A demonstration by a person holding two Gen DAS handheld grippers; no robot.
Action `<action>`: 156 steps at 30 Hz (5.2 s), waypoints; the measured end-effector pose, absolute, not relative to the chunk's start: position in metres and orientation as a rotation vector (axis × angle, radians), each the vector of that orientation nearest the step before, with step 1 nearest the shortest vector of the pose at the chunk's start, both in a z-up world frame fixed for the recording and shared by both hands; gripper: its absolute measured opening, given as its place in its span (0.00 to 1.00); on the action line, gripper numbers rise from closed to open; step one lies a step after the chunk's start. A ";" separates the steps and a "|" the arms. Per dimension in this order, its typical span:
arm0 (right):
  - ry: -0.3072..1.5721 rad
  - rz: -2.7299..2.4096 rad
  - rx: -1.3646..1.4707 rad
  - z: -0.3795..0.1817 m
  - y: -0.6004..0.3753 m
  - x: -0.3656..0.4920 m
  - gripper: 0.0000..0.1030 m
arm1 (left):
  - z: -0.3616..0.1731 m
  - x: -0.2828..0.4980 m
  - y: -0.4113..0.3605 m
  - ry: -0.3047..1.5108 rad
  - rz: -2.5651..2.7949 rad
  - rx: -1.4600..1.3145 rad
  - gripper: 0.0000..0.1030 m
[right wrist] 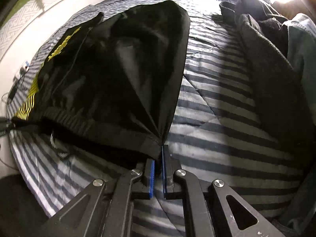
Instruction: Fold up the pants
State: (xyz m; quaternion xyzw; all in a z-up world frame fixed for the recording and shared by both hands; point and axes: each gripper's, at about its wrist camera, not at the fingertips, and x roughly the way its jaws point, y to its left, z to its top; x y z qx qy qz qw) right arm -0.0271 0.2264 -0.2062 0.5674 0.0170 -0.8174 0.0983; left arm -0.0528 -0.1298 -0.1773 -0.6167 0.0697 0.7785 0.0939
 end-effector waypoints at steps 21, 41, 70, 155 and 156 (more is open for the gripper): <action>-0.021 -2.304 1.554 -0.151 0.237 -0.007 0.51 | -0.128 -0.002 -0.125 0.438 2.269 -1.693 0.47; 0.470 -2.144 1.444 -0.201 0.120 -0.025 0.17 | -0.164 -0.012 -0.100 0.554 2.208 -1.687 0.22; -0.695 -2.330 1.520 -0.151 0.329 -0.193 0.51 | -0.133 -0.012 0.154 0.482 2.016 -1.331 0.83; 0.110 -2.192 1.378 -0.175 -0.172 -0.361 0.03 | -0.121 -0.007 -0.173 -0.551 2.164 -1.561 0.14; 0.111 -2.191 1.379 -0.177 -0.175 -0.363 0.03 | -0.120 -0.006 -0.175 -0.558 2.167 -1.559 0.14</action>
